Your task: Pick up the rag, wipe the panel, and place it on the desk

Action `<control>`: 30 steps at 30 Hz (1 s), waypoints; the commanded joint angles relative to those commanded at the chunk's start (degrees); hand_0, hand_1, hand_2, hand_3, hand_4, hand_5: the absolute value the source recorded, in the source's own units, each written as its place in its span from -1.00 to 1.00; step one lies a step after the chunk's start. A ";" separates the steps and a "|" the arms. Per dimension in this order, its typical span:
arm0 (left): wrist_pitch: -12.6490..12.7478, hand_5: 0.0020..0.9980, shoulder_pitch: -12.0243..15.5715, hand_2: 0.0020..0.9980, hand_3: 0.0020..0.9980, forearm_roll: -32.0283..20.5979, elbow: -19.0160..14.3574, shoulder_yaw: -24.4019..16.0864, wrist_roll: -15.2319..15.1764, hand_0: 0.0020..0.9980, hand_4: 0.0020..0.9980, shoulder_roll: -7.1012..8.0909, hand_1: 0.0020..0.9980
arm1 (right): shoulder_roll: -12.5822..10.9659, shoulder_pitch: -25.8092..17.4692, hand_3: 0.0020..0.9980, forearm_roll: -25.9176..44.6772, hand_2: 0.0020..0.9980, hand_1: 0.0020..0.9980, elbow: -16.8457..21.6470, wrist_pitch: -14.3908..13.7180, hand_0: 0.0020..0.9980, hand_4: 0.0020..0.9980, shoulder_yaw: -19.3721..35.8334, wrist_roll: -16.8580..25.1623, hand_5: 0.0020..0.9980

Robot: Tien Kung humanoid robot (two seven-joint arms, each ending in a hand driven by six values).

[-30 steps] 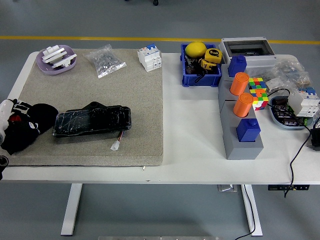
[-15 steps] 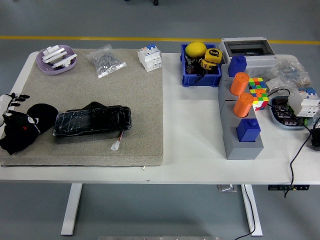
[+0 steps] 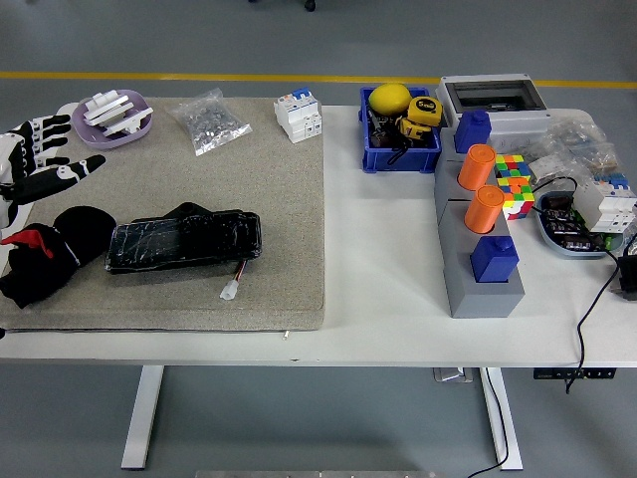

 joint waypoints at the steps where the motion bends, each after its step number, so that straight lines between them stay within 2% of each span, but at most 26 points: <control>1: 0.30 -0.20 -0.06 0.51 0.52 -2.61 0.92 -0.35 -1.90 0.30 1.00 -1.36 0.55 | 0.03 0.06 0.26 -0.06 0.26 -0.48 0.00 0.00 0.43 1.00 -0.04 0.01 0.17; 2: 0.35 -0.21 -0.07 0.40 0.31 -4.84 1.74 -0.75 -3.61 0.25 1.00 -2.58 0.45 | 0.10 0.10 0.26 -0.17 0.26 -0.48 0.00 -0.02 0.43 1.00 0.08 0.01 0.17; 6: -0.52 -0.21 -0.26 0.40 0.31 -14.40 4.99 -2.24 -8.26 0.25 1.00 -6.36 0.45 | 0.35 0.09 0.26 -0.18 0.26 -0.48 0.00 -0.02 0.43 1.00 0.04 -0.04 0.17; 8: -1.22 -0.20 -0.28 0.35 0.25 -18.49 6.08 -2.45 -8.94 0.24 0.98 -7.20 0.43 | 0.38 0.02 0.26 0.07 0.26 -0.48 0.00 0.00 0.43 1.00 -0.31 -0.04 0.17; 16: -3.50 -0.24 0.09 0.29 0.22 -23.34 7.10 -2.17 -9.59 0.20 0.94 -7.14 0.41 | 0.34 0.04 0.26 0.48 0.26 -0.48 0.00 -0.02 0.43 1.00 -1.04 -0.06 0.17; 30: -3.32 -0.25 -0.19 0.26 0.21 -24.65 8.34 -1.17 -10.52 0.18 0.93 -6.56 0.39 | 1.00 0.24 0.26 0.65 0.26 -0.48 0.00 -0.03 0.43 1.00 -0.97 0.04 0.17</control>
